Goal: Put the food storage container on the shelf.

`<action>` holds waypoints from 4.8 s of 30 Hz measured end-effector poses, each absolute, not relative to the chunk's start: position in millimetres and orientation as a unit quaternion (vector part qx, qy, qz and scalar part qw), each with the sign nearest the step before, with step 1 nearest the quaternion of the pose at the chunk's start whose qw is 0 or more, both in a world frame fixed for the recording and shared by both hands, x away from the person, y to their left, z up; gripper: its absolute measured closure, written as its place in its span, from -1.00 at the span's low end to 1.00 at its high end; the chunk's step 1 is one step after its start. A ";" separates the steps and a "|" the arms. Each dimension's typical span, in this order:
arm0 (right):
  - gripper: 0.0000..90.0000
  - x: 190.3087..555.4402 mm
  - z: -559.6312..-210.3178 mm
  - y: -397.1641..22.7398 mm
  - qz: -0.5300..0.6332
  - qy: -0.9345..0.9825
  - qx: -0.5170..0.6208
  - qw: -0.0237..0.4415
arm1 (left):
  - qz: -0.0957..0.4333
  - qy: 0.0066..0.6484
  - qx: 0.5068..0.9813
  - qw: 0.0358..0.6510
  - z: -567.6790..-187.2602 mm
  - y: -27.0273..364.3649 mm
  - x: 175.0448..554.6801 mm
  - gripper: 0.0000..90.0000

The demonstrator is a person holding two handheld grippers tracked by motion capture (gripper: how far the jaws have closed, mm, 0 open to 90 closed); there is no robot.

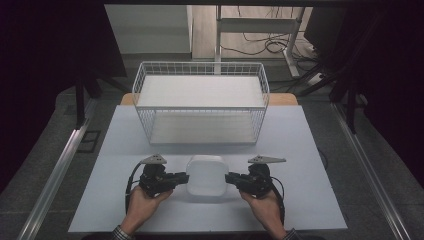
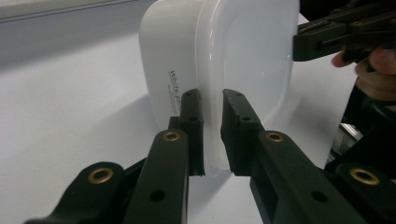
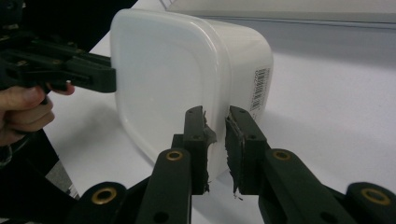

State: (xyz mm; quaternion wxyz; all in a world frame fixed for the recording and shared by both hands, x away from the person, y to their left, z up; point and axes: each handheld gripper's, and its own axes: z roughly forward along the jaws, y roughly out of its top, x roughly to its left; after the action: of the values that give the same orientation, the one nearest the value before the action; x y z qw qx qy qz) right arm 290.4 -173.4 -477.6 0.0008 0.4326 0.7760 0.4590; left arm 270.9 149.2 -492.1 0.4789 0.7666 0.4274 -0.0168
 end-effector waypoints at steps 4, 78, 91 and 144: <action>0.73 290.0 -477.2 -173.2 0.455 0.776 0.436 0.007 | -0.012 0.428 0.765 0.481 -491.3 147.9 269.7 0.79; 0.73 391.5 -272.3 -136.0 0.538 0.750 0.367 0.117 | 0.098 0.405 0.721 0.554 -297.5 179.7 364.9 0.79; 0.73 425.2 -283.2 -125.8 0.521 0.751 0.393 0.104 | 0.082 0.434 0.724 0.529 -306.0 183.6 396.4 0.77; 0.34 468.0 -297.6 -101.4 0.481 0.754 0.420 0.152 | 0.149 0.480 0.729 0.465 -302.5 163.1 450.6 0.36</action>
State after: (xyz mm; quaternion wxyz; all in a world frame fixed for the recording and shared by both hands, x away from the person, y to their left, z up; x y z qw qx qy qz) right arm 468.0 -101.4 -297.6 0.1516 0.4204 0.7541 0.4813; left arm 450.6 163.1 -302.5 0.4648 0.7289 0.4800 0.1494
